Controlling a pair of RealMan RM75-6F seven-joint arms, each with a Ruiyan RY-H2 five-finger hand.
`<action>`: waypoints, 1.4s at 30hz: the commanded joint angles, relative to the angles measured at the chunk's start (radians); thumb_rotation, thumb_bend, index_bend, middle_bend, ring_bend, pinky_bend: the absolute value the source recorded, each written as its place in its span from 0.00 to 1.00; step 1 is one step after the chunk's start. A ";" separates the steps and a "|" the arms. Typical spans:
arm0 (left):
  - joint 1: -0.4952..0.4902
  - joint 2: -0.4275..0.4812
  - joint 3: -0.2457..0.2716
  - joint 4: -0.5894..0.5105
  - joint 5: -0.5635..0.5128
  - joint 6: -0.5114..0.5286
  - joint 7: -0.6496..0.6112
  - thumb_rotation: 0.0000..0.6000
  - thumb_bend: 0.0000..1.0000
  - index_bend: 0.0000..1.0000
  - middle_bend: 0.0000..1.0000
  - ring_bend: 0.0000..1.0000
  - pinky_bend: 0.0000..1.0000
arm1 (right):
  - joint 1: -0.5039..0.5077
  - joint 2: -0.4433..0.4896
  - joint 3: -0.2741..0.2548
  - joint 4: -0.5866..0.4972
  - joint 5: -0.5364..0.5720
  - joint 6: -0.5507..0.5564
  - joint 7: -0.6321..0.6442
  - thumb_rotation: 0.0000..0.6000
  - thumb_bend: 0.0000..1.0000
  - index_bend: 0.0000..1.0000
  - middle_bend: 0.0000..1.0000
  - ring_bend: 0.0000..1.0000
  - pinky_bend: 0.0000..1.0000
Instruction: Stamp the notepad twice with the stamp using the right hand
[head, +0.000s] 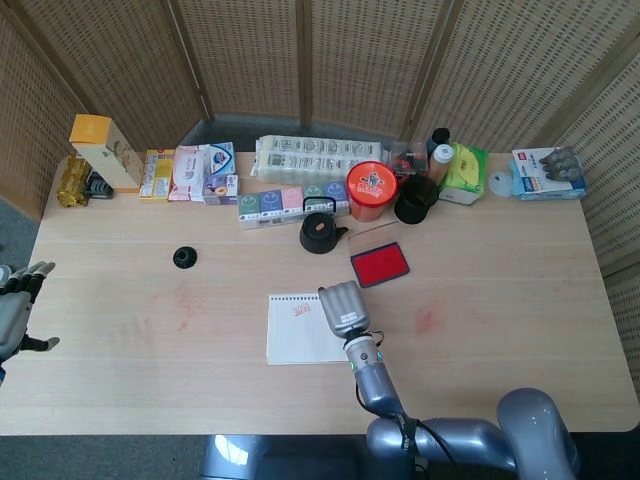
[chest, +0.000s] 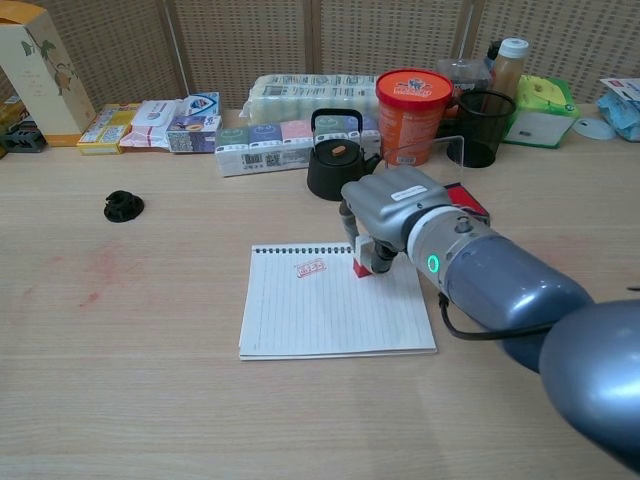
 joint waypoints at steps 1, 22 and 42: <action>-0.002 -0.002 -0.001 0.002 -0.006 -0.002 0.004 1.00 0.00 0.00 0.00 0.04 0.11 | -0.001 -0.010 -0.003 0.028 0.003 -0.019 0.018 1.00 0.53 0.59 0.97 1.00 1.00; -0.007 -0.005 0.004 -0.001 -0.011 -0.007 0.013 1.00 0.00 0.00 0.00 0.04 0.11 | -0.009 0.024 0.004 -0.041 -0.013 0.010 0.010 1.00 0.53 0.60 0.97 1.00 1.00; -0.009 -0.001 0.008 -0.004 -0.005 -0.011 0.010 1.00 0.00 0.00 0.00 0.04 0.11 | -0.034 0.372 0.088 -0.409 -0.013 0.183 -0.104 1.00 0.53 0.60 0.97 1.00 1.00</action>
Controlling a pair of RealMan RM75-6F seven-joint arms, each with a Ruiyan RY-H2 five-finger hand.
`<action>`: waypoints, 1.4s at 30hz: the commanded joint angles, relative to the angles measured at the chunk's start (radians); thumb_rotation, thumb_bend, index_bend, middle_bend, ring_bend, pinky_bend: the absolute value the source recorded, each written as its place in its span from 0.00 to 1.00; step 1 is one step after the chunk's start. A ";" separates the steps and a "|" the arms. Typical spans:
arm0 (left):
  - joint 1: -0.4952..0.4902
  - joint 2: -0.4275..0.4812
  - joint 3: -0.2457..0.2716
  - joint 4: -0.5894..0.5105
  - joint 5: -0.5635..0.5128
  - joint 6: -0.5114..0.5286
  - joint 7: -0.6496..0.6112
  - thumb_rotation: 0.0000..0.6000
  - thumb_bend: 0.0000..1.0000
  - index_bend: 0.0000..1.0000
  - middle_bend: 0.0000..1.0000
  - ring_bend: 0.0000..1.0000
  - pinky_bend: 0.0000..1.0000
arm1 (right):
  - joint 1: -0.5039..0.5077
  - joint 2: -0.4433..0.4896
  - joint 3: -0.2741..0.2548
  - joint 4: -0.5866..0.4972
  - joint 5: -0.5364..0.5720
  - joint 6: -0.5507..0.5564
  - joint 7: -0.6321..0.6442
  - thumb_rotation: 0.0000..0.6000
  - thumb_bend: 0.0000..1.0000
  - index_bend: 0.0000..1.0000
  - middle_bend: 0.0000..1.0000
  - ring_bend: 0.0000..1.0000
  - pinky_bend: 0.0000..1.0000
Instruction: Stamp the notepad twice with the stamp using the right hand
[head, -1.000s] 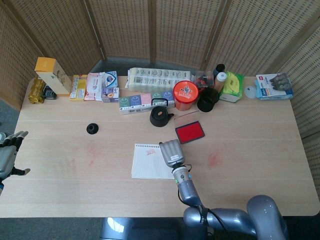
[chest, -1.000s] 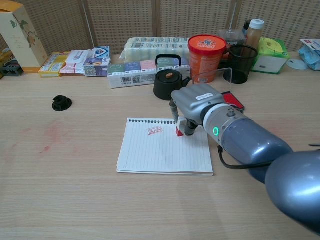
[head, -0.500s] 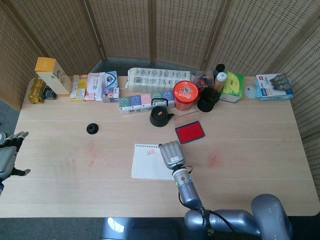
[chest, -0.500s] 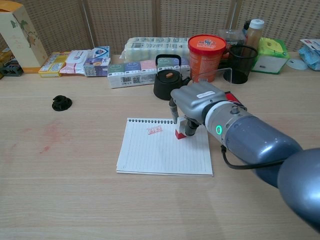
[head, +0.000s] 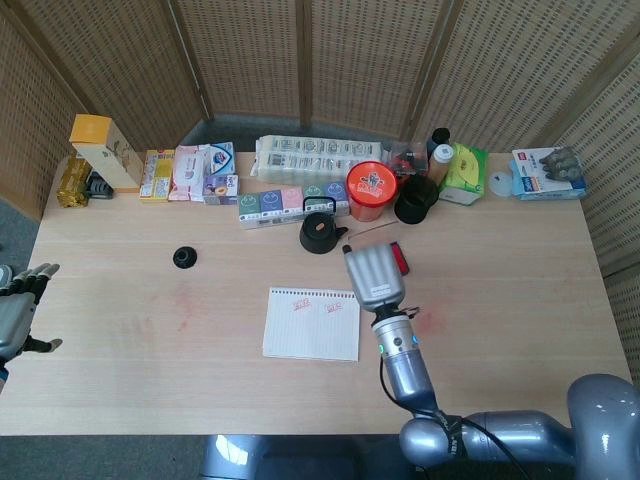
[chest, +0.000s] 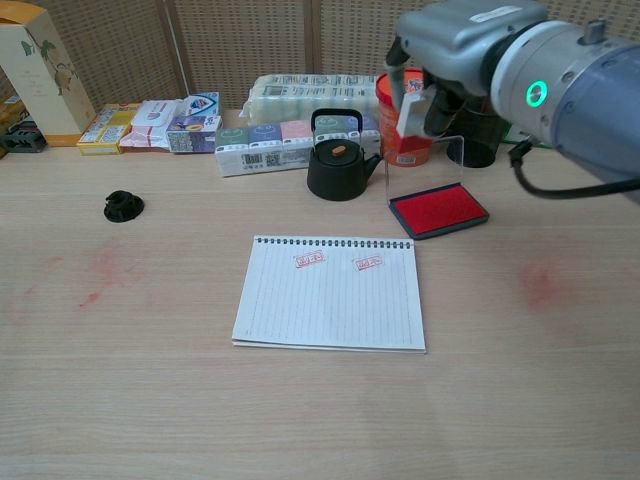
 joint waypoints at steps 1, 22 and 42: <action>-0.001 -0.002 0.000 0.001 -0.004 -0.001 0.004 1.00 0.00 0.00 0.00 0.04 0.11 | -0.029 0.055 -0.022 0.072 0.007 -0.066 0.089 1.00 0.53 0.60 0.97 1.00 1.00; -0.021 -0.018 -0.004 0.012 -0.058 -0.021 0.041 1.00 0.00 0.00 0.00 0.04 0.11 | -0.155 0.103 -0.174 0.699 -0.163 -0.524 0.739 1.00 0.53 0.60 0.97 1.00 1.00; -0.026 -0.028 0.000 0.013 -0.077 -0.019 0.062 1.00 0.00 0.00 0.00 0.04 0.11 | -0.205 0.082 -0.211 0.487 -0.243 -0.387 0.639 1.00 0.53 0.60 0.97 1.00 1.00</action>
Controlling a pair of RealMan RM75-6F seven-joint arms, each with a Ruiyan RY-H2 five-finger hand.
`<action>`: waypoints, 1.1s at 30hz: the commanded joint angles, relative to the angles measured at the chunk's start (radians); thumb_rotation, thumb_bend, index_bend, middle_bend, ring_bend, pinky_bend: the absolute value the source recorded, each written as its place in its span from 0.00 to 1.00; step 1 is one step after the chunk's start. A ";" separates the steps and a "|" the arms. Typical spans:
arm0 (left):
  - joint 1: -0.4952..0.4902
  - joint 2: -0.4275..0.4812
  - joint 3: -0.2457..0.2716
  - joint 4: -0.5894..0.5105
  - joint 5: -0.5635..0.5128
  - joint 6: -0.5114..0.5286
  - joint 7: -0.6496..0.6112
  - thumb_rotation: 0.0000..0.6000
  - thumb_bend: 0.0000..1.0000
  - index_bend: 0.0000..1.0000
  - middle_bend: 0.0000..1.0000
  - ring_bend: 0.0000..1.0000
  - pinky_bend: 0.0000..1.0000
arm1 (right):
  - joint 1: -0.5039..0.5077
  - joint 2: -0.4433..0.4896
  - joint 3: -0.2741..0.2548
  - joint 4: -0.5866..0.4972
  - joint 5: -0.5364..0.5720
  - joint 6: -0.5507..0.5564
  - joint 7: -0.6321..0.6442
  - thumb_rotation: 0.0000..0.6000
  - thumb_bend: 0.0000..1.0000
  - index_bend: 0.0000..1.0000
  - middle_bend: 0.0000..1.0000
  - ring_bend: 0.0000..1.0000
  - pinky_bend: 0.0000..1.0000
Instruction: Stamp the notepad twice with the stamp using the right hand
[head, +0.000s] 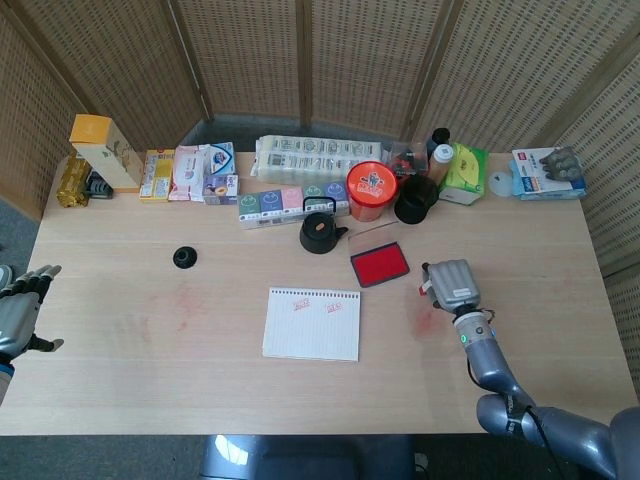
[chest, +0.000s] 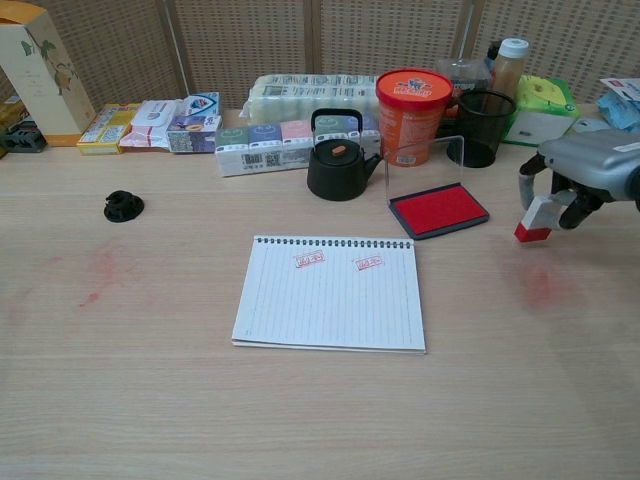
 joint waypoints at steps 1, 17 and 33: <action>0.000 0.000 0.000 0.001 -0.001 0.000 -0.001 1.00 0.00 0.00 0.00 0.04 0.11 | -0.001 -0.003 -0.008 -0.046 -0.001 0.020 -0.040 1.00 0.53 0.60 0.97 1.00 1.00; 0.002 0.005 0.001 0.000 0.007 -0.002 -0.016 1.00 0.00 0.00 0.00 0.04 0.11 | 0.005 -0.028 -0.013 -0.071 0.025 0.013 -0.086 1.00 0.46 0.47 0.97 1.00 1.00; 0.013 0.010 0.008 -0.009 0.030 0.013 -0.026 1.00 0.00 0.00 0.00 0.04 0.11 | -0.007 0.019 -0.018 -0.144 0.006 0.032 -0.079 1.00 0.38 0.40 0.97 1.00 1.00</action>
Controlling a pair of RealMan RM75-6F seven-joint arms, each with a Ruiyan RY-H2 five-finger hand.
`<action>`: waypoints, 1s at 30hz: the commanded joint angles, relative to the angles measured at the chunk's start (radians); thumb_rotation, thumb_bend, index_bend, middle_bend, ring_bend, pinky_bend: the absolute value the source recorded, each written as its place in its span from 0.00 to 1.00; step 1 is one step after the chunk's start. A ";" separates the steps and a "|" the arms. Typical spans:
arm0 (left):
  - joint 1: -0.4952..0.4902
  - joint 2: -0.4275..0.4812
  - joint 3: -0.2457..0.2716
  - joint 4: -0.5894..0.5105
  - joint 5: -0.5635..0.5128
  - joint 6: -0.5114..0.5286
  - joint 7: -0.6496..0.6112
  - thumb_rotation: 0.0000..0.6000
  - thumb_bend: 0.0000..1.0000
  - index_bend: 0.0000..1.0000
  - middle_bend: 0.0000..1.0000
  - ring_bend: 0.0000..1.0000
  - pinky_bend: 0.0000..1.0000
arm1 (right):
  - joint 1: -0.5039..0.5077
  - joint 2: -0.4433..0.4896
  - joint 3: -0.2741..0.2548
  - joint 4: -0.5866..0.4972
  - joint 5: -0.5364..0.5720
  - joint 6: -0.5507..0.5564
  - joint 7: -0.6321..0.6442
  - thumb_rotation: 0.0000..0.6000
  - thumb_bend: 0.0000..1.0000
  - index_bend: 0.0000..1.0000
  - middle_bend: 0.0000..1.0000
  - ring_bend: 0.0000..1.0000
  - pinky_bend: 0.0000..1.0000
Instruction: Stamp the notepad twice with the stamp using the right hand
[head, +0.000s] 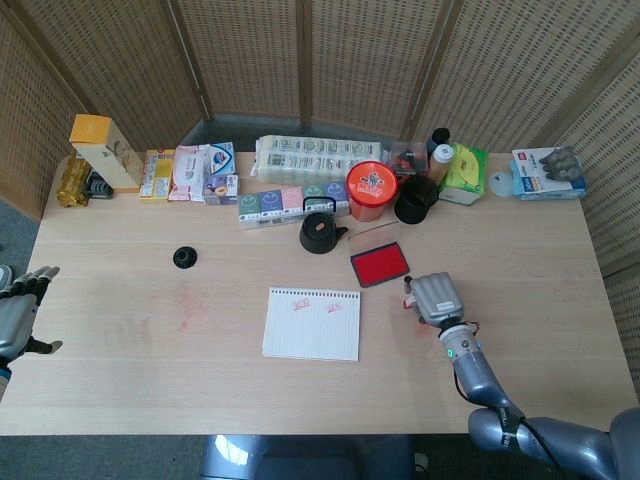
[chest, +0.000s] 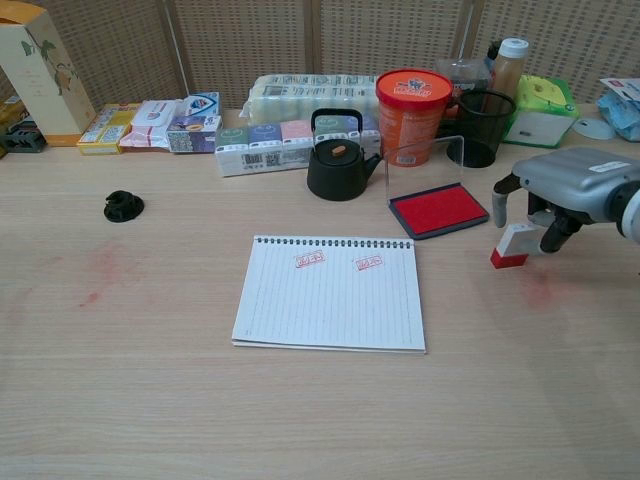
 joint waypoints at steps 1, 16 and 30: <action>0.000 0.001 0.000 0.000 0.001 -0.001 -0.002 1.00 0.00 0.00 0.00 0.04 0.11 | -0.003 0.020 0.001 -0.036 -0.009 0.016 -0.007 1.00 0.38 0.40 0.97 1.00 1.00; 0.030 -0.001 0.009 0.009 0.118 0.067 -0.044 1.00 0.00 0.00 0.00 0.04 0.11 | -0.133 0.351 -0.020 -0.265 -0.280 0.189 0.280 0.99 0.21 0.21 0.22 0.19 0.57; 0.191 -0.153 0.051 0.257 0.585 0.539 -0.315 1.00 0.00 0.00 0.00 0.02 0.09 | -0.374 0.329 -0.107 -0.088 -0.575 0.596 0.528 0.43 0.00 0.11 0.01 0.00 0.35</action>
